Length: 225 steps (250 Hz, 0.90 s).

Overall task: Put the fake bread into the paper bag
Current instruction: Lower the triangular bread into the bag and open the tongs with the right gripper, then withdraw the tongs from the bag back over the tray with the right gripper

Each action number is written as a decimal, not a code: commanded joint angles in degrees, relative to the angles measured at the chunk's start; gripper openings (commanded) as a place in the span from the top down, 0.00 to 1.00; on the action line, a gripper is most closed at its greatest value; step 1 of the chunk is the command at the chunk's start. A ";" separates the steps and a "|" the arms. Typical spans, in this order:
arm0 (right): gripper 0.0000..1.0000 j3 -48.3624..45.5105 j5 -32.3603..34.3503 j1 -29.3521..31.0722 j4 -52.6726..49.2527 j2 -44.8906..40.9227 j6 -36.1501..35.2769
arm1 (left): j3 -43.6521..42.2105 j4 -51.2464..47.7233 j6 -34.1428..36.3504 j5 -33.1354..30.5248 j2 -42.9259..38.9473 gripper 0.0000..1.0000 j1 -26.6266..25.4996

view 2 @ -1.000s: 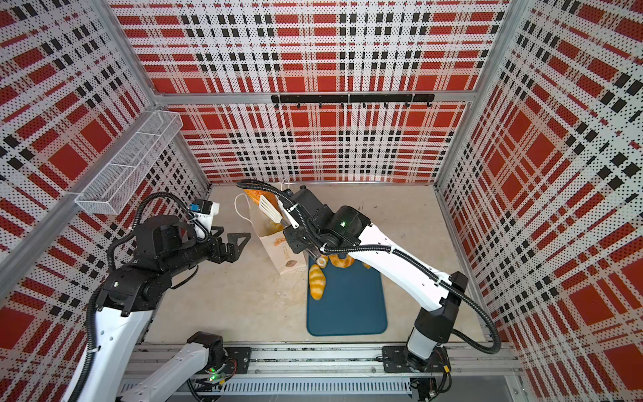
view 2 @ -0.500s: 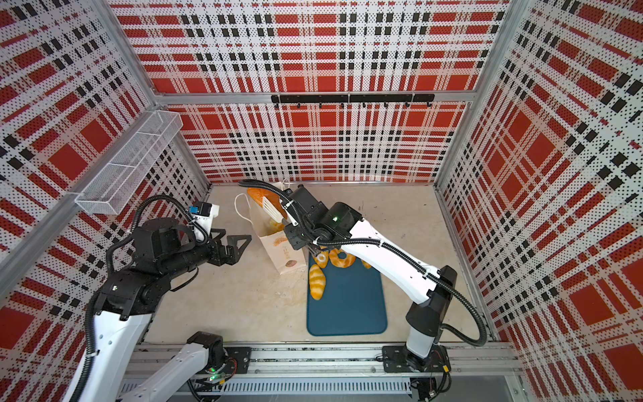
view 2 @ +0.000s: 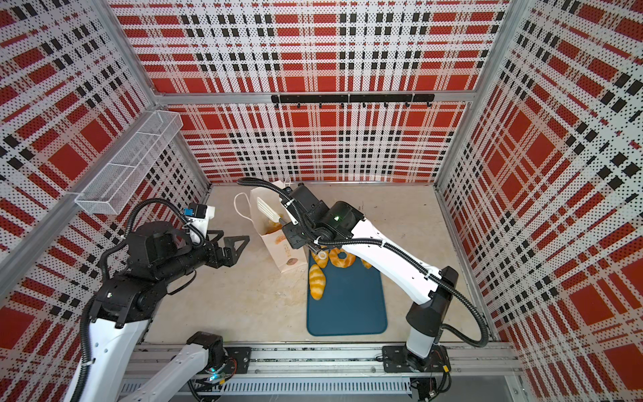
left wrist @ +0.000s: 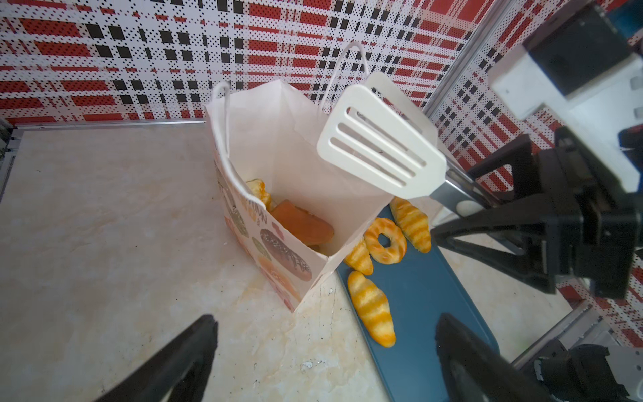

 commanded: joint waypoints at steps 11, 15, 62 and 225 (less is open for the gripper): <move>0.40 -2.77 2.55 0.79 0.48 -7.42 0.73 | -2.68 0.17 -1.67 -0.52 -2.64 0.01 0.45; 0.40 -3.40 2.75 0.79 0.54 -8.05 1.01 | -2.99 0.16 -1.92 -0.68 -2.89 0.01 0.45; 0.40 -9.96 6.92 2.42 -1.53 -14.38 4.34 | -5.26 -0.49 -3.19 -1.32 -5.72 0.01 -0.01; 0.42 -28.36 15.38 11.96 -2.81 -26.78 19.09 | -9.11 -2.76 -7.17 -6.86 -11.77 0.01 -9.27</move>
